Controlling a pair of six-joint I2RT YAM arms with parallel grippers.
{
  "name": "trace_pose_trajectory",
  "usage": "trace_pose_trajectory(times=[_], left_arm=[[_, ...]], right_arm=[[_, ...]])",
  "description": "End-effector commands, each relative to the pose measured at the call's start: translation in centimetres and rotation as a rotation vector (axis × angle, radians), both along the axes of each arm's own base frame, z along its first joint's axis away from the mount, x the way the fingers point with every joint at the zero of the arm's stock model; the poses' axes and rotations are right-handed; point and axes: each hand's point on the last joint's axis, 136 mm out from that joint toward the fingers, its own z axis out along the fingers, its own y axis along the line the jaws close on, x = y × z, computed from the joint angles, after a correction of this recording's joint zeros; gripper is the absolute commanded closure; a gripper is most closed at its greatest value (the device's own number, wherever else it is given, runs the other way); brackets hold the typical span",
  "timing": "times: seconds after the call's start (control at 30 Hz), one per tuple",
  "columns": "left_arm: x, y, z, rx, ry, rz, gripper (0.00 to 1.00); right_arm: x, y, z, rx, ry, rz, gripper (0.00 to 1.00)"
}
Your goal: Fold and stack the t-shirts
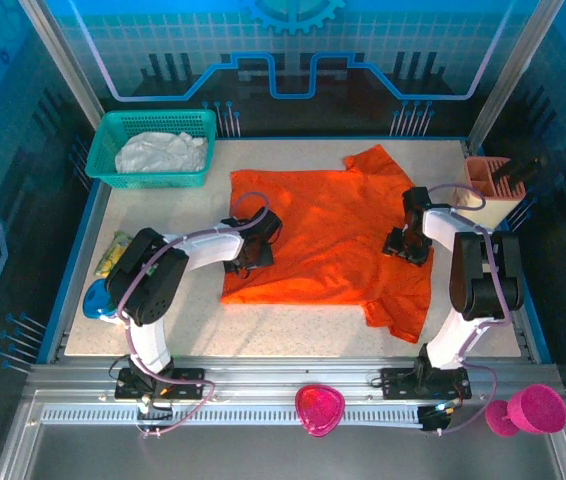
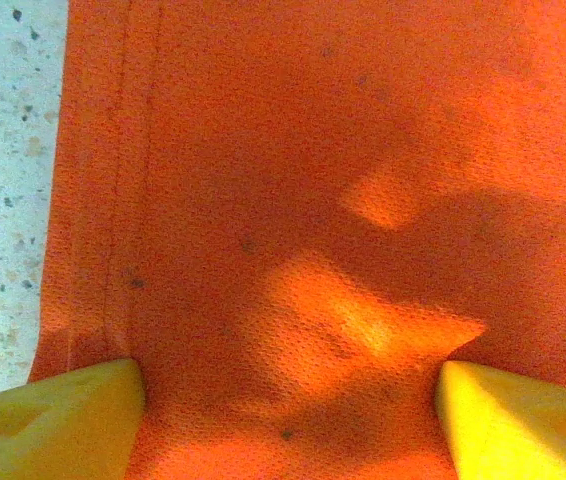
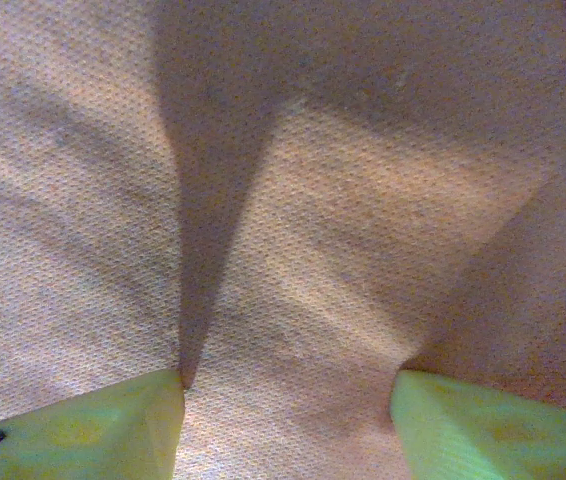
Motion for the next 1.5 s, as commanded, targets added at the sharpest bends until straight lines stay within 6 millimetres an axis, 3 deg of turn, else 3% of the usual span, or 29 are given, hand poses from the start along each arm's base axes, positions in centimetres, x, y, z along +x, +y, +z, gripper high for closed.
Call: trace_pose_trajectory(times=[0.0,0.1,0.17,0.23,0.4,0.53,0.63,0.9,1.13,1.47], left_arm=[[-4.6,1.4,-3.5,0.046,0.182,0.029,0.22],[-4.8,1.7,-2.3,0.052,0.173,0.041,0.2],[-3.8,1.4,-0.6,0.049,0.14,0.019,0.16],[-2.0,0.9,2.2,0.069,0.084,-0.018,0.13],[5.0,-0.2,11.4,0.116,-0.089,-0.087,0.13],[9.8,0.7,15.0,0.135,-0.15,-0.084,0.15],[13.6,1.8,14.5,0.115,-0.136,-0.079,0.22],[21.6,4.5,9.1,0.132,-0.093,-0.105,0.35],[24.4,6.3,6.3,0.094,-0.109,-0.088,0.45],[26.4,7.3,5.4,0.087,-0.155,-0.084,0.46]], right_arm=[[-2.2,-0.1,-1.3,0.02,0.073,-0.012,0.4],[-2.3,0.0,-1.1,0.022,0.061,-0.003,0.4],[-1.7,0.2,-0.6,0.029,0.035,0.019,0.37],[-0.8,0.4,0.4,0.038,0.008,0.045,0.37],[0.7,0.5,4.5,0.021,-0.093,0.086,0.32],[0.3,0.7,6.3,0.015,-0.128,0.109,0.32],[-0.2,0.9,6.8,0.025,-0.134,0.122,0.37],[-0.4,2.1,6.5,0.078,-0.132,0.146,0.53],[-0.6,3.0,6.4,0.073,-0.127,0.18,0.58],[-1.6,3.8,5.4,0.069,-0.096,0.204,0.61]])
